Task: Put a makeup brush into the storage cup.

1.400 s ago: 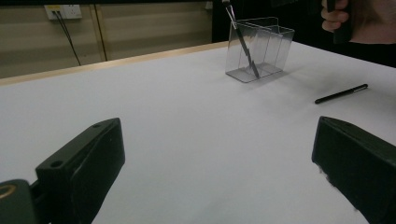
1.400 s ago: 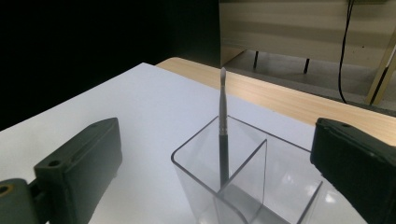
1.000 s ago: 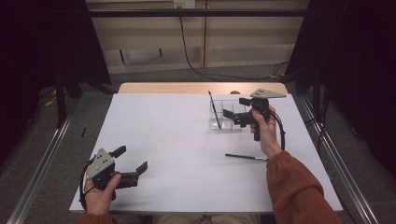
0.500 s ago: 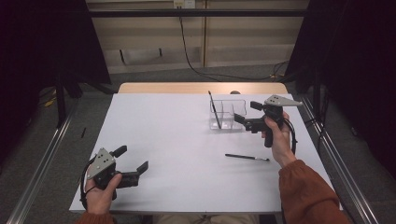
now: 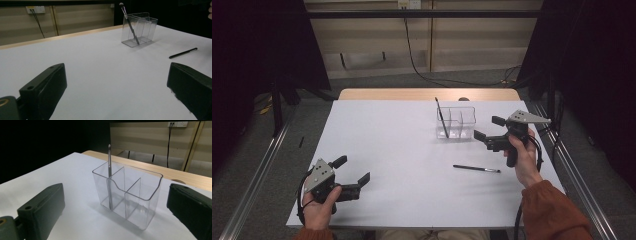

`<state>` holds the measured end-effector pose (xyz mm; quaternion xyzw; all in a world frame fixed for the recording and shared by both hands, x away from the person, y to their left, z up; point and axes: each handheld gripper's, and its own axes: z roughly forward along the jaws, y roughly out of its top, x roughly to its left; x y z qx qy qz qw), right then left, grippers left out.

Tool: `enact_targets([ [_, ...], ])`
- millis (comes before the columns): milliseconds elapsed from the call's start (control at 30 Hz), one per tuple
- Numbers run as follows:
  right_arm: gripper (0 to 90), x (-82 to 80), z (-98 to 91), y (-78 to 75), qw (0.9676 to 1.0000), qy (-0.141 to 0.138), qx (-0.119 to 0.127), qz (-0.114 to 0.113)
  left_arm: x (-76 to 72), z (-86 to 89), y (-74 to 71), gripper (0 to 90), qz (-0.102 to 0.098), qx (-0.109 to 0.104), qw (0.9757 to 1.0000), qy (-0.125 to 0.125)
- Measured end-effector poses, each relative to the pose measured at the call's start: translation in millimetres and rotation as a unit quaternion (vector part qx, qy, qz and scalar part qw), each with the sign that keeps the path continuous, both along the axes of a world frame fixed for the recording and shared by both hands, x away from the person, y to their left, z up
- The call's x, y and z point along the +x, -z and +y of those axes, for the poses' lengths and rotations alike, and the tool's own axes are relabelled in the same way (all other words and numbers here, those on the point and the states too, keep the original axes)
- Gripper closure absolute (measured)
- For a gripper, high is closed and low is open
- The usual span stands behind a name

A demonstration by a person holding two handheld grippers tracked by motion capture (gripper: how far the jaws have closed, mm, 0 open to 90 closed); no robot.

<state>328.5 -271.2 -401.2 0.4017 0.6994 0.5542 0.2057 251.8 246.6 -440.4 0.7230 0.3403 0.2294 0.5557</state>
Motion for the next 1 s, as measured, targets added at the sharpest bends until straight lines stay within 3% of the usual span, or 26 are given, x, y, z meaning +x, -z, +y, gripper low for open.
enact_targets([
  [500,1.5,-33.9,-15.1,11.4,0.9998,0.014,-0.008,0.007,-0.9,-0.1,-0.1,2.7,0.001,0.001,1.0000,-0.002],
  [667,1.9,-46.1,-22.0,17.1,0.9998,0.018,0.002,0.013,-0.8,0.9,0.2,2.7,0.000,0.002,1.0000,-0.003],
  [1000,2.0,-74.3,-32.6,21.5,0.9994,0.033,0.007,0.003,-1.5,3.2,0.1,2.6,-0.002,-0.002,1.0000,-0.007],
])
